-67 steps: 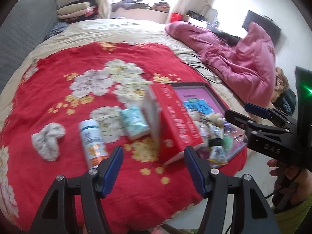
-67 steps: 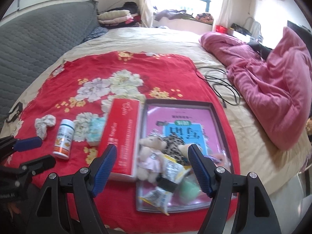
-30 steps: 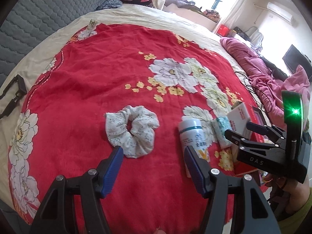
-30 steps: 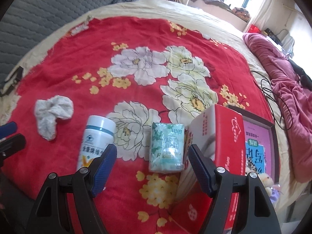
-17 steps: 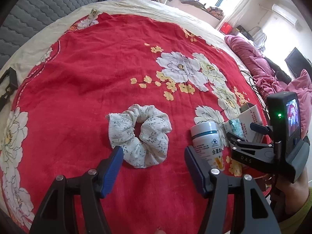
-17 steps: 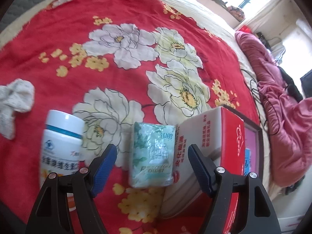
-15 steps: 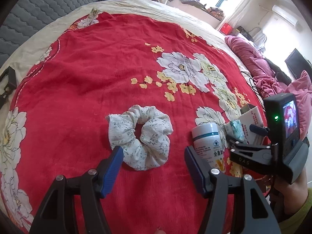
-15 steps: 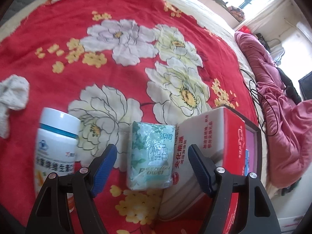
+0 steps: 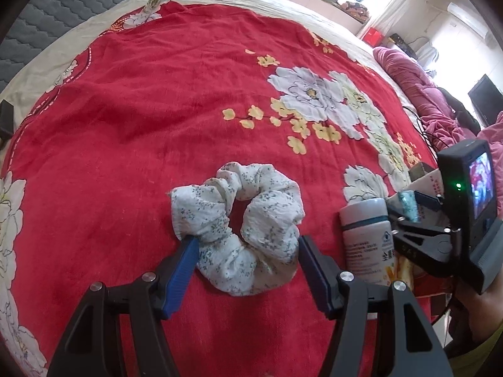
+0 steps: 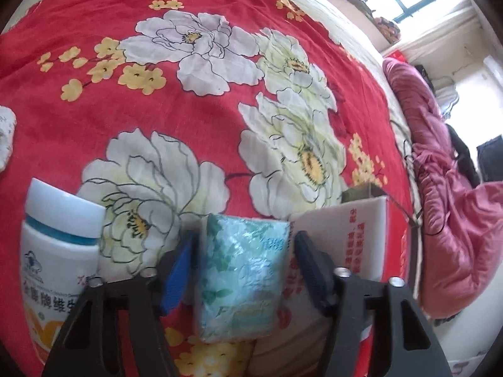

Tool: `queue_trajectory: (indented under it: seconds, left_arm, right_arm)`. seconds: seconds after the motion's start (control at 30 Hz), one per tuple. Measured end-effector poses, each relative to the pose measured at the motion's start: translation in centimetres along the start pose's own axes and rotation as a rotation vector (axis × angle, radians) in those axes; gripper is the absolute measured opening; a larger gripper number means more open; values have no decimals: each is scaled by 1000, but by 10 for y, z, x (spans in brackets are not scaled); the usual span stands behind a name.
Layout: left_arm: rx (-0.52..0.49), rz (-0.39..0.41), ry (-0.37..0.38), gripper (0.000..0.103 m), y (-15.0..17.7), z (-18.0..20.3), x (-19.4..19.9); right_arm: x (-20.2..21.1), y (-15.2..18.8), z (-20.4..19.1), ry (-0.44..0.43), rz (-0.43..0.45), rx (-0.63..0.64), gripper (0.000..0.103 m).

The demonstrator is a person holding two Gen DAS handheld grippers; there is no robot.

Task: Organize soft objects
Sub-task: 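Grasp the green tissue pack with right while left grasps the floral scrunchie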

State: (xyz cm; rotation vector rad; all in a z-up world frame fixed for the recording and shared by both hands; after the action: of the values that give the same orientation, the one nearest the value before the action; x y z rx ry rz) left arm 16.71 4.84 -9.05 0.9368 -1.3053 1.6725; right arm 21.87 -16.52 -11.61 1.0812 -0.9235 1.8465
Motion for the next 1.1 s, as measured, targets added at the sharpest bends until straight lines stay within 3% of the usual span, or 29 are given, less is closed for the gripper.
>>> queue_trajectory:
  seconds: [0.2,0.37,0.43,0.53,0.8,1.1]
  left_arm:
    - [-2,-6,-22,64,-4,1,-9]
    - [-16,-16,-55,39,-8,3,-12]
    - [-2,-18,-60,19,-9,0,-13]
    - [10,-23,-40,11,-11,-3,-14]
    - [-14,44,11,10,-10,22,28]
    - [-139,135,102,10,-12,108,94]
  right_arm:
    - [0,-1,5,14,29,31,42]
    - [18,5,16,-35,90,-20,40]
    - [27,9,20,-79,107,-41,40]
    - [41,14,25,-122,134,-62,40]
    - [90,28,44,-257,229,-130,40]
    - [140,64,99,-312,334,-233,40]
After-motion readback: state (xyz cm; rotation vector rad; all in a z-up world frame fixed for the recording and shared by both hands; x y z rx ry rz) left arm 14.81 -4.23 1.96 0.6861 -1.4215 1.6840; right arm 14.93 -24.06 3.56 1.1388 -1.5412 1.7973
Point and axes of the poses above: each gripper's, at about its wrist camera, not at the fingertips, and x roughly against the way its jaws point, z to its right, y to its underside, the point moved 1 cm from there along -x, roughly the way its jaws point, and after that the axes turned 7 degrees about -y, right-handed, at the moved point
